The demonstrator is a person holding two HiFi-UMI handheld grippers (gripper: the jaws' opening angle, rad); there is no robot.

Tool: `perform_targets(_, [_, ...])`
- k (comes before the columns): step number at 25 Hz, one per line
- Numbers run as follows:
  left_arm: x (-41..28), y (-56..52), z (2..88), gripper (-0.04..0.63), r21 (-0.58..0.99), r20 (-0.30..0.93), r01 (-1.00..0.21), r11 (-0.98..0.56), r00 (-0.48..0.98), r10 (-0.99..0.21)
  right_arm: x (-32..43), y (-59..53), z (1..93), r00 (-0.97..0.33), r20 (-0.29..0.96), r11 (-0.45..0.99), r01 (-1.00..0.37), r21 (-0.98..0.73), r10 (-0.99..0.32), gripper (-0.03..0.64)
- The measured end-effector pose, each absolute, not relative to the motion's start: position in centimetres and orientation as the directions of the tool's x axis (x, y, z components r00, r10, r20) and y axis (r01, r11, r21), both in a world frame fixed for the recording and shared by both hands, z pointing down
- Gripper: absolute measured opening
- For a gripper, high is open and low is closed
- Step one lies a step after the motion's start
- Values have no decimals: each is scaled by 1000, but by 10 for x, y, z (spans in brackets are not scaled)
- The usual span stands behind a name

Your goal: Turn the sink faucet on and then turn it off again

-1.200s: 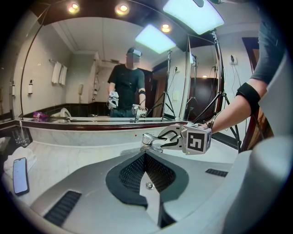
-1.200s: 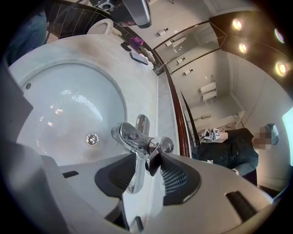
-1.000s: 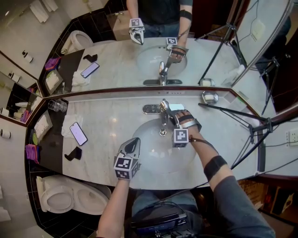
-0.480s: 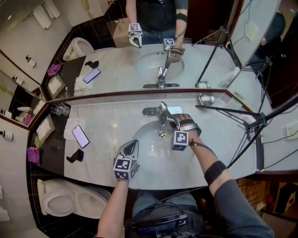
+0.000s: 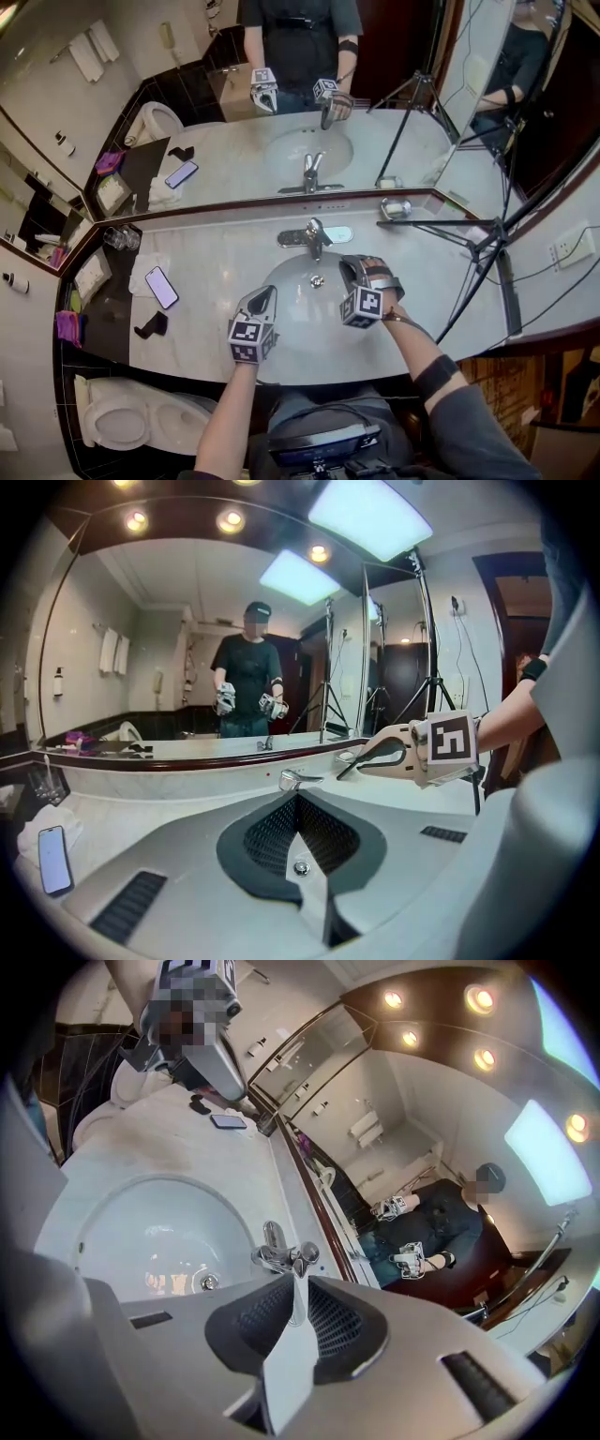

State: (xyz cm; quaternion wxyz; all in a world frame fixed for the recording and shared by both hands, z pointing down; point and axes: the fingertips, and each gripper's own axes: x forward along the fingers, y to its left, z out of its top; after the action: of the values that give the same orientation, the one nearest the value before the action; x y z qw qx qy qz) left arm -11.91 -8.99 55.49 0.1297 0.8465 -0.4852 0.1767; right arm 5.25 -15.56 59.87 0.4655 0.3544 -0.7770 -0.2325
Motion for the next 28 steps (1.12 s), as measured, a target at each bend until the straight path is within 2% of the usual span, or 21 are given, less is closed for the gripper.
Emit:
perform_targets(3, [-117, -86, 550, -12, 45, 421, -863, -504, 474, -774, 63, -138, 588, -317, 543, 628, -419, 656, -778, 32])
perform_targets(7, [-117, -81, 551, -12, 49, 425, -854, -518, 487, -763, 84, -122, 576, -314, 514, 585, -605, 540, -798, 20])
perform_targets(11, [-120, -81, 546, -12, 54, 414, -855, -515, 488, -768, 106, -108, 570, -340, 486, 515, -808, 287, -805, 18])
perform_targets(13, [-122, -81, 545, -12, 60, 409, -857, -512, 489, -771, 119, -103, 564, -339, 478, 467, -866, 178, -810, 19])
perform_targets(22, [-122, -77, 539, -12, 59, 393, -854, -518, 497, -774, 159, -79, 574, -328, 465, 346, -937, -50, -822, 20])
perform_targets(28, [-122, -75, 541, -14, 71, 393, -849, -523, 506, -768, 156, -77, 581, -352, 470, 349, -932, -96, -810, 20])
